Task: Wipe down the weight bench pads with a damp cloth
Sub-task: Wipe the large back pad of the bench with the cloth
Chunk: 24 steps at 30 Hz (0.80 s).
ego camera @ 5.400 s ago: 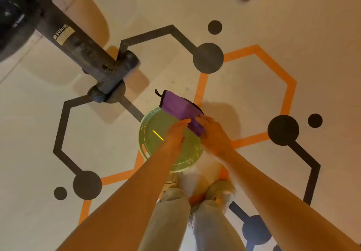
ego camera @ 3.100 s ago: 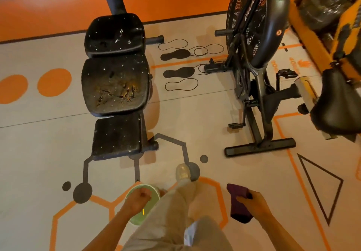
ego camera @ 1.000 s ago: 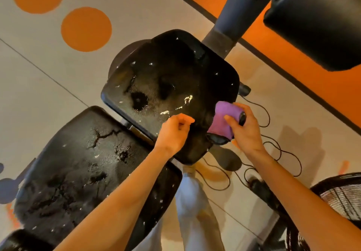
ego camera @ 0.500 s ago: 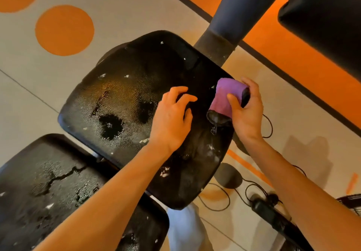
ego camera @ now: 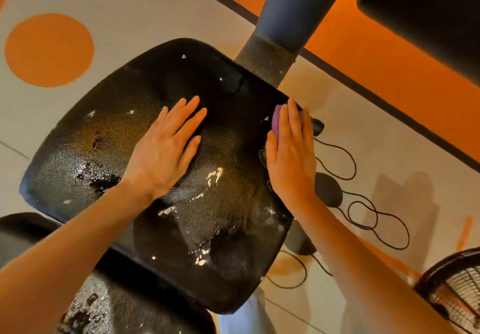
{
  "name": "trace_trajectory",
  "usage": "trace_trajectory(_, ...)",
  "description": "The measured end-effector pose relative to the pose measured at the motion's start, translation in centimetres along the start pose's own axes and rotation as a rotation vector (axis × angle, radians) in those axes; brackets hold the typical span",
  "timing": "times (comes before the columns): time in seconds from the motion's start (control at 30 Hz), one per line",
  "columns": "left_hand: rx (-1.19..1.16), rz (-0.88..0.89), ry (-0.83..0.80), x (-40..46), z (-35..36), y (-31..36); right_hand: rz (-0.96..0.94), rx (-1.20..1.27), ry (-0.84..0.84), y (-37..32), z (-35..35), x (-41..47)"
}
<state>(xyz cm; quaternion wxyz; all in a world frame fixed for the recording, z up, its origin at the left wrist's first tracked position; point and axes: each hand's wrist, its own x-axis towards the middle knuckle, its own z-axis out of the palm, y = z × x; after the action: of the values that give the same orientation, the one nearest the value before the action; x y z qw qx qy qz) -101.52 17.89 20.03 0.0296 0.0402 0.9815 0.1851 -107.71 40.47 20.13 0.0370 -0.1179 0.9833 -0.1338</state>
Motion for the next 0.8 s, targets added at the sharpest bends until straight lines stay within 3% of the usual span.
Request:
trace_trajectory(0.17,0.011,0.000,0.022,-0.1,0.3,-0.1,-0.053,0.029,-0.060,-0.5,-0.3,-4.7)
trace_trajectory(0.37,-0.036,-0.014,0.057,-0.3,0.2,0.0,0.098,-0.078,0.024,-0.6,0.8,3.8)
trace_trajectory(0.53,-0.035,-0.012,0.059,-0.3,0.3,-0.1,-0.059,0.021,-0.087,-0.9,-0.3,-6.8)
trace_trajectory(0.6,-0.037,-0.009,0.059,-0.3,0.3,-0.2,-0.102,0.007,-0.073,0.1,-0.2,-5.2)
trace_trajectory(0.73,-0.032,-0.009,0.056,-0.3,0.3,-0.1,0.173,-0.001,-0.010,0.4,0.6,4.9)
trace_trajectory(0.8,-0.033,-0.008,0.052,-0.3,0.3,-0.1,0.160,-0.013,0.034,-0.2,0.8,2.9)
